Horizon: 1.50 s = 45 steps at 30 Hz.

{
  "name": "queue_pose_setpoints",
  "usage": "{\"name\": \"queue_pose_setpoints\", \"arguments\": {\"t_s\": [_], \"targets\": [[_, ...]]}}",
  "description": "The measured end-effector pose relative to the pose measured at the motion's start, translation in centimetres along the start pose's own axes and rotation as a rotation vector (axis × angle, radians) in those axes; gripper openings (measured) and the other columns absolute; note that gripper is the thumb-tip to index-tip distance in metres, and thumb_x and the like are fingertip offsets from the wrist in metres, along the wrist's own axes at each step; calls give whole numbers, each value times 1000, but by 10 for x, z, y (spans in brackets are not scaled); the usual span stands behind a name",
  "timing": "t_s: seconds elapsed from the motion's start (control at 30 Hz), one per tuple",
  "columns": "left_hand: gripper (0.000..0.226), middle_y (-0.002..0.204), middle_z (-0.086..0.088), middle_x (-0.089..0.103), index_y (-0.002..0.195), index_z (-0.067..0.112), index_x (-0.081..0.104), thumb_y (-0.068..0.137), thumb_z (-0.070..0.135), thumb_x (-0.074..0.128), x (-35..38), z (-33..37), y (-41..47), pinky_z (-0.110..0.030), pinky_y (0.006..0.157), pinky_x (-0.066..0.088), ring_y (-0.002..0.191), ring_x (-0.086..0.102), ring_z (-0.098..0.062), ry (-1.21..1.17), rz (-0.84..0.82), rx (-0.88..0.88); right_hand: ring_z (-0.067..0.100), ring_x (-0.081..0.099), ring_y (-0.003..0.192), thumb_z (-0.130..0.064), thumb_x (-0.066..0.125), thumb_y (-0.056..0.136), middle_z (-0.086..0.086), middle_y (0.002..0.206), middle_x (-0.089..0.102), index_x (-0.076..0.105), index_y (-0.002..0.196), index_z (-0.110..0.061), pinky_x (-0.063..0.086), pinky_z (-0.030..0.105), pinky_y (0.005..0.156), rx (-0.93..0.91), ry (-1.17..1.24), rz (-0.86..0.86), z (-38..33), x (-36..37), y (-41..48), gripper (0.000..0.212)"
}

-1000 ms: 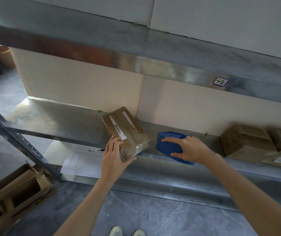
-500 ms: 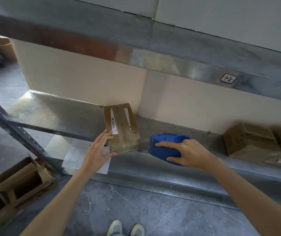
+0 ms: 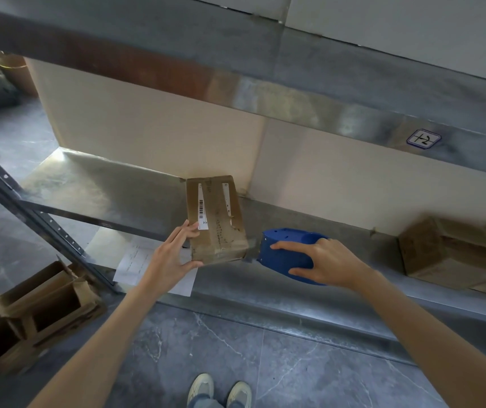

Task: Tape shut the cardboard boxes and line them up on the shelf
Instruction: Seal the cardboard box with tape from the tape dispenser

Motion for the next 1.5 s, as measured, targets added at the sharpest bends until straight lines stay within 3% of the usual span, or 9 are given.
{"name": "queue_pose_setpoints", "arguments": {"t_s": [0.2, 0.4, 0.5, 0.67, 0.9, 1.1, 1.27, 1.37, 1.5], "targets": [[68, 145, 19, 39, 124, 27, 50, 69, 23, 89, -1, 2, 0, -41, 107, 41, 139, 40, -14, -11, 6, -6, 8, 36, 46, -52, 54, 92, -13, 58, 43, 28, 143, -57, 39, 25, 51, -6, -28, 20, 0, 5, 12, 57], [66, 143, 22, 37, 124, 25, 51, 69, 21, 89, -2, 4, 0, -48, 106, 45, 138, 43, -18, -22, 3, -4, 13, 41, 51, -47, 55, 94, -7, 66, 57, 33, 145, -50, 20, 23, 47, -38, -59, 64, -8, 9, 20, 56], [66, 142, 21, 38, 124, 26, 51, 70, 20, 89, -2, 4, 1, -48, 107, 45, 138, 43, -18, -34, -1, -15, 16, 46, 57, -47, 48, 97, 1, 74, 65, 25, 148, -48, 26, 26, 53, -66, -76, 44, -15, 15, 23, 56], [65, 142, 21, 38, 124, 23, 52, 70, 21, 89, -3, 3, 0, -45, 106, 45, 139, 41, -16, -36, 3, 6, 20, 43, 35, -24, 85, 73, 5, 43, 48, 63, 129, -24, 33, 27, 34, -152, -77, 154, -28, 12, 26, 60], [69, 144, 24, 38, 126, 28, 51, 69, 25, 89, -4, 0, 0, -41, 105, 43, 140, 32, 0, -50, 9, 7, 19, 41, 32, -23, 90, 65, 4, 44, 45, 67, 125, -22, 37, 26, 27, -174, -59, 261, -25, 18, 26, 64], [72, 142, 25, 38, 127, 29, 51, 68, 28, 90, -4, -3, 2, -37, 105, 43, 134, 32, 6, -40, 4, -6, 16, 45, 34, -35, 86, 72, 1, 46, 53, 56, 136, -26, 29, 22, 34, -101, 3, 278, -2, 32, 27, 71], [71, 144, 26, 36, 128, 27, 50, 69, 31, 89, -3, -2, 1, -36, 104, 44, 135, 30, 9, -16, 8, 7, 24, 62, 65, -57, 57, 89, 7, 86, 70, 16, 143, -61, 54, 38, 57, 178, 207, 130, 30, 44, 41, 68], [70, 147, 23, 36, 129, 28, 47, 72, 29, 87, -1, -1, 0, -41, 105, 46, 137, 28, 7, -14, 13, 18, 21, 59, 61, -46, 55, 91, 8, 85, 68, 6, 135, -70, 53, 37, 56, 275, 340, 97, 35, 48, 60, 71], [67, 153, 17, 31, 129, 25, 48, 74, 29, 86, 0, 2, -1, -34, 100, 49, 134, 30, 4, 6, 34, 29, 23, 57, 61, -36, 53, 95, 14, 90, 66, 9, 145, -57, 48, 32, 55, 294, 387, 85, 37, 57, 86, 70]]}}
Point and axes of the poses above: each hand's wrist, its own y-axis towards the middle knuckle, its own x-axis out of the palm, z = x × y, the point moved 2 cm from there along y, towards the middle knuckle
